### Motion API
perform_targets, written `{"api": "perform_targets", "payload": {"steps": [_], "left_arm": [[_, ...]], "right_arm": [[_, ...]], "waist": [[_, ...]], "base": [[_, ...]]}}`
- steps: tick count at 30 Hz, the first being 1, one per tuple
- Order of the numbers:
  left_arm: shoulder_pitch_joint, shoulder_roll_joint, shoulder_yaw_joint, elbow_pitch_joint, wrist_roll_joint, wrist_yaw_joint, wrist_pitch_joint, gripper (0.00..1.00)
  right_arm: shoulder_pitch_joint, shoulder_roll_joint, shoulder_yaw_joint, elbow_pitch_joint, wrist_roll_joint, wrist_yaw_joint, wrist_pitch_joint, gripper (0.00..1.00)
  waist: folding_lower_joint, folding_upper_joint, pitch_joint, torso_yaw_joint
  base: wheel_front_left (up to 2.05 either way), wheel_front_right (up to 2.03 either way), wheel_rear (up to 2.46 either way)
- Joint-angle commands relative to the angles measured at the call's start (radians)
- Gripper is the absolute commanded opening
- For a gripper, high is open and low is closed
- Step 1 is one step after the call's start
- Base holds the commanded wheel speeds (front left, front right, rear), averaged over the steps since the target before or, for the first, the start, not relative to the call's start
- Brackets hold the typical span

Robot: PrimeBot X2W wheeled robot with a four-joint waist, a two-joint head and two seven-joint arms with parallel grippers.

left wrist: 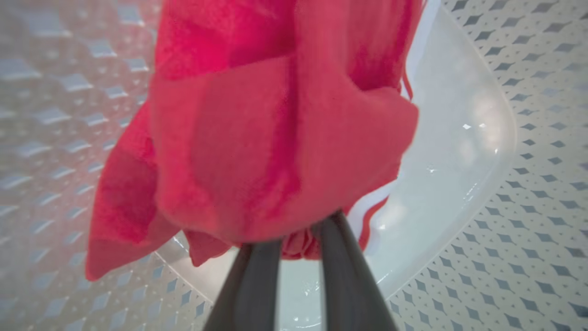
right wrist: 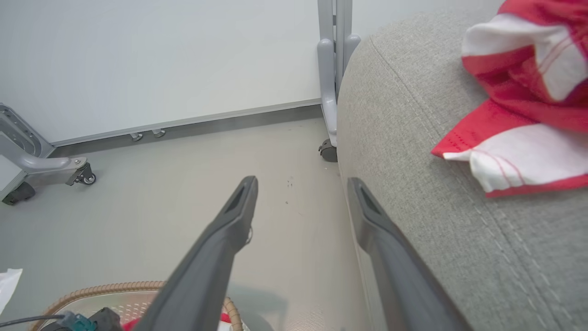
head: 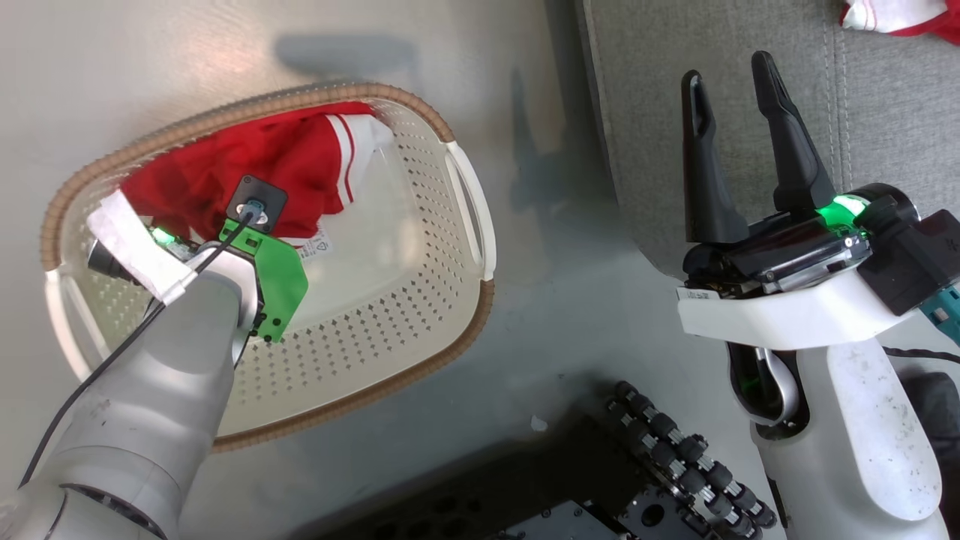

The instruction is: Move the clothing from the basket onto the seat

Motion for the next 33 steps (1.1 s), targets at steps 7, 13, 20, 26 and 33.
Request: {"api": "perform_targets", "payload": {"steps": [7, 13, 20, 26, 33], "left_arm": [[0.026, -0.023, -0.004, -0.006, -0.018, -0.029, -0.110, 0.00], [0.051, -0.053, -0.015, -0.020, -0.020, -0.043, -0.166, 0.00], [0.097, -0.081, -0.022, -0.087, -0.027, -0.043, -0.197, 0.00], [0.156, -0.079, -0.007, -0.215, -0.032, -0.026, -0.205, 0.00], [0.266, -0.046, 0.038, -0.473, -0.024, 0.011, -0.204, 0.00]], "right_arm": [[0.018, -0.001, -0.021, 0.003, -0.024, 0.000, -0.003, 1.00], [0.044, -0.001, -0.041, 0.016, -0.048, 0.000, -0.003, 1.00], [0.091, -0.001, -0.058, 0.041, -0.076, 0.000, -0.003, 1.00], [0.136, -0.003, -0.070, 0.067, -0.110, 0.000, -0.001, 1.00], [0.186, -0.013, -0.088, 0.074, -0.124, 0.000, 0.030, 1.00]], "waist": [[0.0000, 0.0000, -0.102, 0.044], [0.0000, 0.0000, -0.178, 0.074], [0.0000, 0.0000, -0.284, 0.112], [0.0000, 0.0000, -0.380, 0.142], [0.0000, 0.0000, -0.502, 0.183]], "base": [[0.00, 0.00, 0.00], [0.00, 0.00, 0.00], [0.00, 0.00, 0.00], [0.00, 0.00, 0.00], [0.00, 0.00, 0.00]]}}
